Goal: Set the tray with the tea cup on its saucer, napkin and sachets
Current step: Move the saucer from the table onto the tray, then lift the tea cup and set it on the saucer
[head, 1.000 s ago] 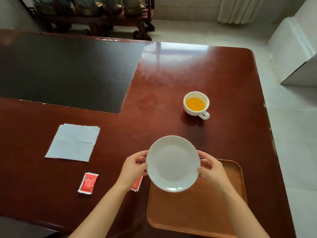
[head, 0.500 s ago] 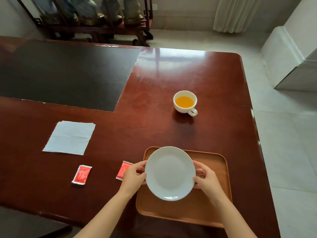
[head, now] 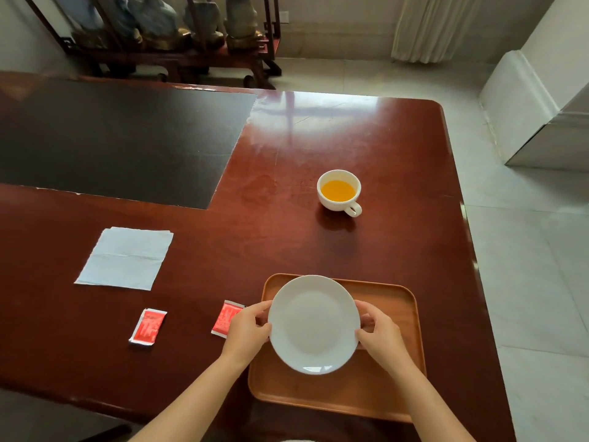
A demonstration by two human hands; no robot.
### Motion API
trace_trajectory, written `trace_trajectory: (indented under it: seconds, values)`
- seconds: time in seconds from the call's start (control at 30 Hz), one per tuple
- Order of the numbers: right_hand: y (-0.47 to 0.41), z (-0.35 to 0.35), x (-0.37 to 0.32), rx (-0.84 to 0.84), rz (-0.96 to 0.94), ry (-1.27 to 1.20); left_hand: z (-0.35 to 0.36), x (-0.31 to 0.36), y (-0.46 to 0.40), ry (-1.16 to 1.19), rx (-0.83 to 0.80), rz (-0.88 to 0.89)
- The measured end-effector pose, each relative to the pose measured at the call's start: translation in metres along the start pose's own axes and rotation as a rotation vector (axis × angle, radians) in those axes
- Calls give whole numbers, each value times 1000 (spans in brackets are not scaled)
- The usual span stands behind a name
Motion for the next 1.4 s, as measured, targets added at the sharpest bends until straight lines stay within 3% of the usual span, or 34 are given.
trace_trajectory:
  seconds: [0.27, 0.4, 0.7, 1.0, 1.2, 1.4]
  values:
    - [-14, -22, -3, 13, 23, 167, -18, 3, -15, -275, -220, -6]
    - [-23, -35, -20, 89, -41, 184, -41, 20, -31, -393, -203, 51]
    - [-95, -40, -96, 260, -146, 110, -53, 110, -131, -287, -161, 273]
    - [-173, -40, -125, 165, -33, 3, -11, 158, -239, -272, -286, 305]
    - [-190, -41, -129, 70, -63, -106, 5, 159, -272, -235, -471, 291]
    - [-193, -42, -127, 84, -109, -135, 5, 150, -278, -90, -403, 295]
Point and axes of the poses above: each hand's wrist, its own y-axis away from the middle knuckle, its own z-axis out of the palm, x = y × z, the point moved 2 cm from there along -y, towards the middle knuckle, and after that the axes turned 6 degrees about -y, right-handed, at the moved point
